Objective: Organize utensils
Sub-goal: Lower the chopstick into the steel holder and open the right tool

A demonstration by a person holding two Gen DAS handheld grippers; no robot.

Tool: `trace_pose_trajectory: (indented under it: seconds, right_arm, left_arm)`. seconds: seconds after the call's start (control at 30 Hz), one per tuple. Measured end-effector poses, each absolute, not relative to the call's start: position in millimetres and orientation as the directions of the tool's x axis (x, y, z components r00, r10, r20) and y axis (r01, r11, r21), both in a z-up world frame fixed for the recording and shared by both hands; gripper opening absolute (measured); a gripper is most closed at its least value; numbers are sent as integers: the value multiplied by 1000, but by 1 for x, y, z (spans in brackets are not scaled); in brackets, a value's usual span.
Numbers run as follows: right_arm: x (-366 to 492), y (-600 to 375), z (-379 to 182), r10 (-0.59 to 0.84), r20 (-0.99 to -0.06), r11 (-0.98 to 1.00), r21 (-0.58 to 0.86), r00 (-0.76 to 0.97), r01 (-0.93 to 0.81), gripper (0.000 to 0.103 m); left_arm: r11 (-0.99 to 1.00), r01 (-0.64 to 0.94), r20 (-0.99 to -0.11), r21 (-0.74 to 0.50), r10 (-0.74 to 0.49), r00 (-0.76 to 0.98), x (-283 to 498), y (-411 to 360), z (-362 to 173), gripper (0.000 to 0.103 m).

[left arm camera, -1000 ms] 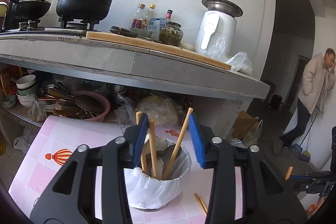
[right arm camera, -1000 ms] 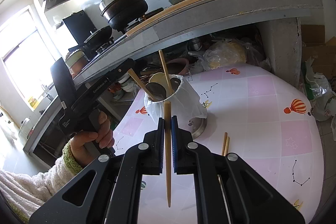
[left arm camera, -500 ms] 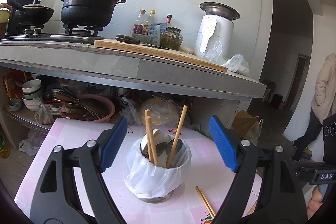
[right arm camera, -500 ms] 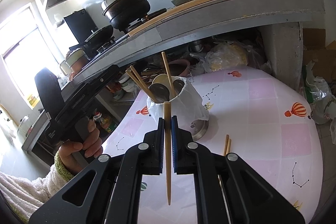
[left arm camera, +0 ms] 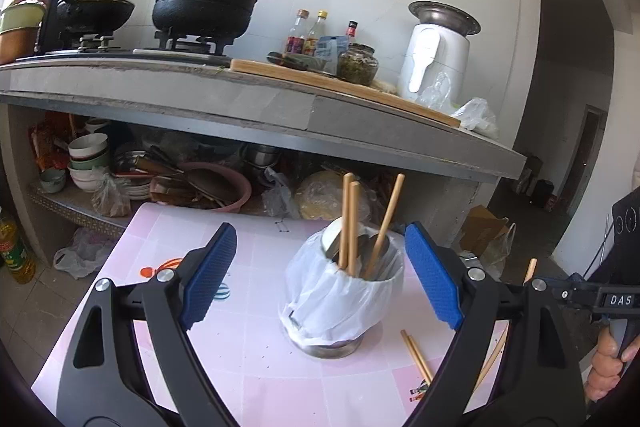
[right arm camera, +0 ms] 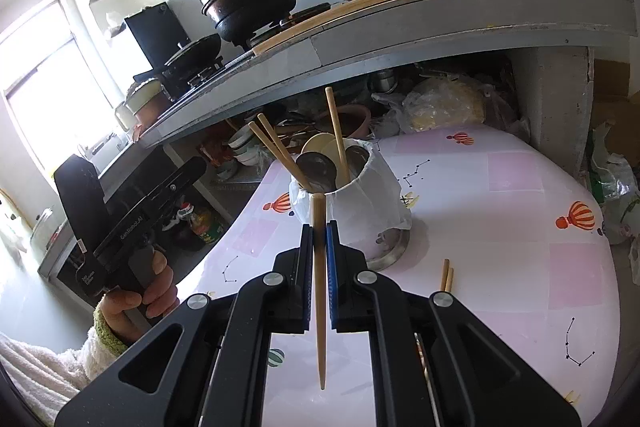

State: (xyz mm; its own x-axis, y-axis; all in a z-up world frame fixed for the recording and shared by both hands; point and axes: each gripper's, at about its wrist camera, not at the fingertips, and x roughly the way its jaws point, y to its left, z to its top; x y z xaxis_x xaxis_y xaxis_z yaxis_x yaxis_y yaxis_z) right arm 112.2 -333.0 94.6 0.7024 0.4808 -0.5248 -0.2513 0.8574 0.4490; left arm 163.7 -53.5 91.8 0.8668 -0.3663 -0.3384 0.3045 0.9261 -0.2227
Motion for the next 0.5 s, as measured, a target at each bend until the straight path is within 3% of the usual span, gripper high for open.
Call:
trace_pose_trajectory:
  seconds: [0.5]
  right_arm:
    - [161,-311,123,510,-517,851,419,687,-316,7]
  left_arm:
    - [951,163,-439,-262,-268,858,159,2,55,83]
